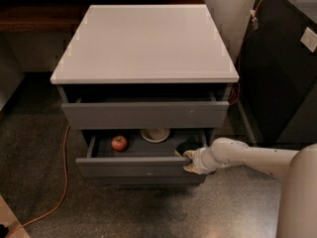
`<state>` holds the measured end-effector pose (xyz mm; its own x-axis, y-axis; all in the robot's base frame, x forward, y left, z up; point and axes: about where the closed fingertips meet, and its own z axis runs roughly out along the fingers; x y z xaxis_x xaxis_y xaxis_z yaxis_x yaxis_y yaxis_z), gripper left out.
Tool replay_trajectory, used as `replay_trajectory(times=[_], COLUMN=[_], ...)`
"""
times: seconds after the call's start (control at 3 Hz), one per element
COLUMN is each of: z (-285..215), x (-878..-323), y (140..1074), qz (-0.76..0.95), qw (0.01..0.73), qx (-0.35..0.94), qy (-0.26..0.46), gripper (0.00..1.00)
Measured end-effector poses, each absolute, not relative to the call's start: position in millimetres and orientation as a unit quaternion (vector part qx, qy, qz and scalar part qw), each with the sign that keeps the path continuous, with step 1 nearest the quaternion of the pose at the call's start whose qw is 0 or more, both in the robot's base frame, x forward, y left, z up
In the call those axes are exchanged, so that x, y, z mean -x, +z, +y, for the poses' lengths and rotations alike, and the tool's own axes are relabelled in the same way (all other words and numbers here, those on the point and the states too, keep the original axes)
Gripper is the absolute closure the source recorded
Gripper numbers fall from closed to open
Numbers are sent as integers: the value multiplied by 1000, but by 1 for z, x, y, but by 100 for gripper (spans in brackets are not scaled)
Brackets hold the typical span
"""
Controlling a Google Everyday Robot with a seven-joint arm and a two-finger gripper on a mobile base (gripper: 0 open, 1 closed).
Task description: Pick apple from middle drawer and place on counter
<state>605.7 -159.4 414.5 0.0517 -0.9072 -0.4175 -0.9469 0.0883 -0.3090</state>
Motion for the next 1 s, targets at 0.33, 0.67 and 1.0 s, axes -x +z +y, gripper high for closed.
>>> replay_trajectory(times=[0.33, 0.67, 1.0], z=[-159, -159, -159], x=[-606, -606, -605], y=[415, 414, 414], qz=[688, 688, 688], qw=[267, 267, 267], qx=[674, 674, 674], qy=[37, 37, 37], gripper=[100, 100, 100])
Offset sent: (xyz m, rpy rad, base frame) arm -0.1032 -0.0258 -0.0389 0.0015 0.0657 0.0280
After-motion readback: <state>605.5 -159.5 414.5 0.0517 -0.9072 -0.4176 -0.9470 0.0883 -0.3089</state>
